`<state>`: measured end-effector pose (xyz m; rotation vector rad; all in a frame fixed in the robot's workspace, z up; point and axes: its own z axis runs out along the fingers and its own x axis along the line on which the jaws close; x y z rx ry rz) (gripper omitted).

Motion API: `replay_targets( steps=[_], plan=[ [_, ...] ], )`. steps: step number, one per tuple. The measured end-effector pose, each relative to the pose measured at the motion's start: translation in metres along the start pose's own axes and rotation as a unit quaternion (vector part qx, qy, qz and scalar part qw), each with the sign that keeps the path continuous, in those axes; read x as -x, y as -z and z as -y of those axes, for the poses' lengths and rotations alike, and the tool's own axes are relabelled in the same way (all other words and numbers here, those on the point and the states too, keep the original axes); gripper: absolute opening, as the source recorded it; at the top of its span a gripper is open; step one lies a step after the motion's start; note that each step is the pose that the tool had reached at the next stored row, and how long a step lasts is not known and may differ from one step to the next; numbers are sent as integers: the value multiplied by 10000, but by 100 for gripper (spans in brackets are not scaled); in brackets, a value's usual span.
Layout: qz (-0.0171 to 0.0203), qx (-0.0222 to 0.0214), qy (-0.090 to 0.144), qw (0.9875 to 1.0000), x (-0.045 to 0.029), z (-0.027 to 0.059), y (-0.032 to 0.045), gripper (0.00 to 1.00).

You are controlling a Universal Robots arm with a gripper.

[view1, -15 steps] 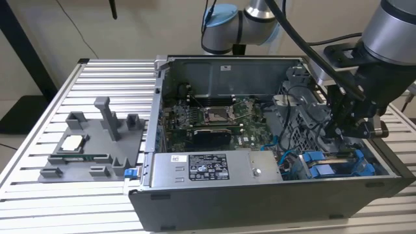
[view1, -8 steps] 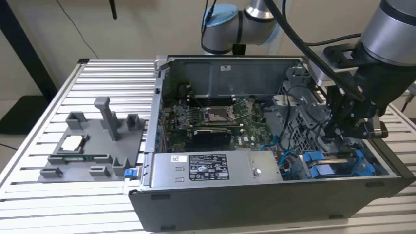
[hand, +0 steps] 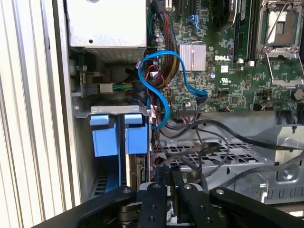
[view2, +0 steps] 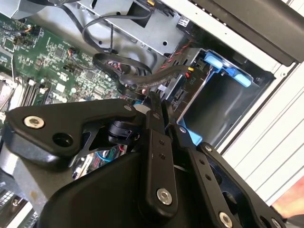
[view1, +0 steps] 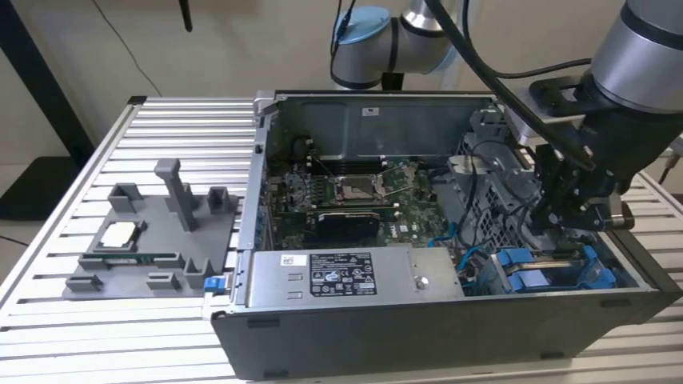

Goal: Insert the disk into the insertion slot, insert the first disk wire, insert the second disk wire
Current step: 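Insert the second disk wire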

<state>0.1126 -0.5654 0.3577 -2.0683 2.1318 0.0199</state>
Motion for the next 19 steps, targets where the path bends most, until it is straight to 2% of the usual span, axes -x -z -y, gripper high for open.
replay_targets(
  steps=[13, 15, 19],
  plan=[
    [-10, 0, 1, 10000, -9, -5, -43, 16],
    [-29, -1, 3, 10000, -19, -5, -48, 16],
    [-103, -2, 12, 9999, -44, 5, -48, 16]
  ],
)
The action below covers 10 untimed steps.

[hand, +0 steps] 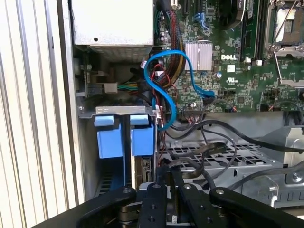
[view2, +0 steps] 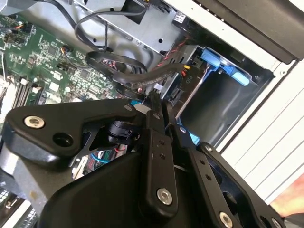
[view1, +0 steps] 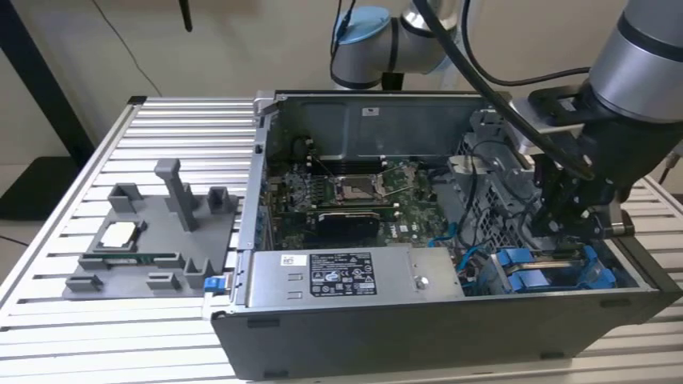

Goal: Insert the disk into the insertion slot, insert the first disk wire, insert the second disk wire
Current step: 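Insert the second disk wire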

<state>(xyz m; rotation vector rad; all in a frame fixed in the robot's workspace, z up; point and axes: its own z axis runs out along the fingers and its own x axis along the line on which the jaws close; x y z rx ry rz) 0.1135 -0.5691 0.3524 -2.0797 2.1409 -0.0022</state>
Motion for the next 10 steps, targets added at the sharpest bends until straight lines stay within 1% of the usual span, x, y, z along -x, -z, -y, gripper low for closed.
replay_targets(
  steps=[3, 5, 6, 10],
  plan=[
    [-67, 0, 7, 10000, -28, 14, 2, 16],
    [-102, 0, 11, 9999, -53, 26, 3, 16],
    [-109, 0, 12, 9999, -67, 31, 3, 16],
    [-112, -1, 12, 9999, -91, 41, 4, 16]
  ],
)
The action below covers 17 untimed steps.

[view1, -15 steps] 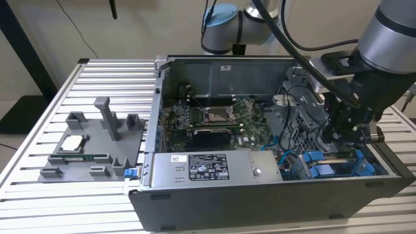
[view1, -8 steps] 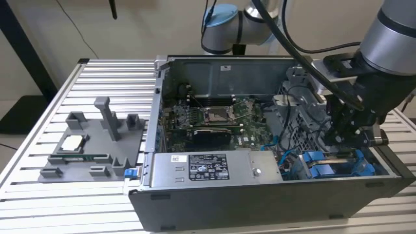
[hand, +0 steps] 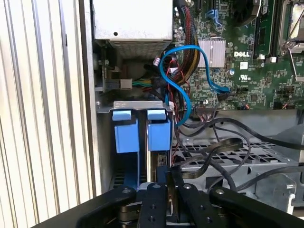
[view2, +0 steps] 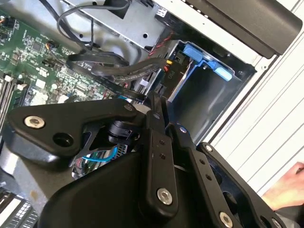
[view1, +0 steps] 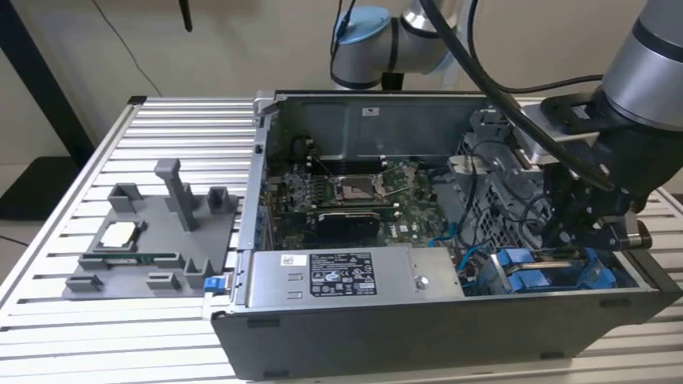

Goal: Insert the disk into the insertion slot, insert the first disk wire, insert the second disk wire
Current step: 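Insert the second disk wire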

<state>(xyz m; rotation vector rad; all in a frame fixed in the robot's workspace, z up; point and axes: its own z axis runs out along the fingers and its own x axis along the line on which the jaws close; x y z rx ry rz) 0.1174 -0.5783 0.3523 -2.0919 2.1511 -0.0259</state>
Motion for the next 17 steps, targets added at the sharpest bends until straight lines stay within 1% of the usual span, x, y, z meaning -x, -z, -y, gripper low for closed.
replay_targets(
  steps=[4, 9, 17],
  plan=[
    [0, 0, 0, 10000, -1, 2, -2, 16],
    [0, 0, 1, 10000, -3, 31, -20, 16],
    [3, -9, 1, 10000, -9, 39, -73, 16]
  ],
)
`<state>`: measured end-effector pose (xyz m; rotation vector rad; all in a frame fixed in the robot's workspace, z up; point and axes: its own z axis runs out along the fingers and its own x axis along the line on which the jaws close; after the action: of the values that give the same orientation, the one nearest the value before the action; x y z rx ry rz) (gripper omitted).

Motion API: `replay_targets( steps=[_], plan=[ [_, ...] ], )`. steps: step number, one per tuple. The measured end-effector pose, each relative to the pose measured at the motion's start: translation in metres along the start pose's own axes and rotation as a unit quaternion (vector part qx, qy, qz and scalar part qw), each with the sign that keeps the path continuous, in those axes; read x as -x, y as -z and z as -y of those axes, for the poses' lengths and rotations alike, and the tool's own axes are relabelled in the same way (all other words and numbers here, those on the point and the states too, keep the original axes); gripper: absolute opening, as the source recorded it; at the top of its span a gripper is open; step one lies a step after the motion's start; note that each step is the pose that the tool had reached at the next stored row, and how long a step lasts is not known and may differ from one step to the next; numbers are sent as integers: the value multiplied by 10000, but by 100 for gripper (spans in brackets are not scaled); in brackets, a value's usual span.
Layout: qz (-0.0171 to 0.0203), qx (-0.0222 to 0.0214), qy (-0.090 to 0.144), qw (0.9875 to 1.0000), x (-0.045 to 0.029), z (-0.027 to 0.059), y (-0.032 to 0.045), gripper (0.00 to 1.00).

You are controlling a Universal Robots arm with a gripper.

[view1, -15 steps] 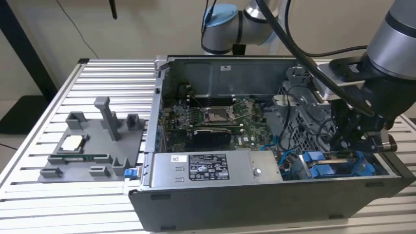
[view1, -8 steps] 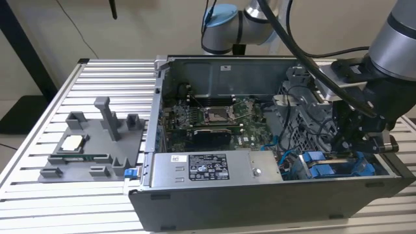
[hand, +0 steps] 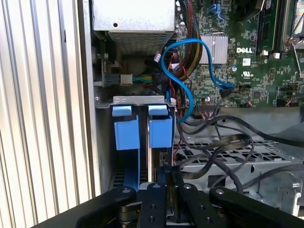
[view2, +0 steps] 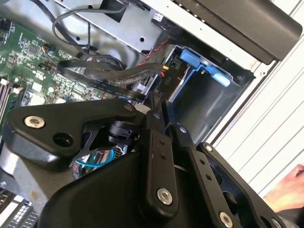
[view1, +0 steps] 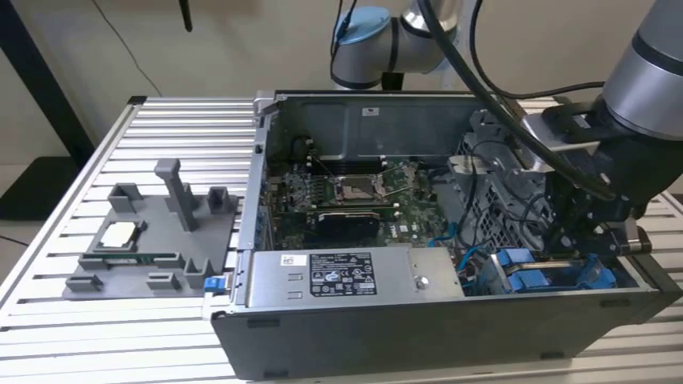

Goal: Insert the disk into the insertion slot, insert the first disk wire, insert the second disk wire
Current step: 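Insert the second disk wire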

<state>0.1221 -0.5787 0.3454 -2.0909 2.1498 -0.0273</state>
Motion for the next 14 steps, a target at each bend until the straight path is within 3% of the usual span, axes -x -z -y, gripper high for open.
replay_targets(
  steps=[3, 8, 14],
  plan=[
    [19, -2, -2, 10000, -2, 1, -16, 16],
    [98, 0, -9, 10000, -3, 20, -39, 16],
    [98, -1, -10, 10000, -5, 51, -69, 16]
  ],
)
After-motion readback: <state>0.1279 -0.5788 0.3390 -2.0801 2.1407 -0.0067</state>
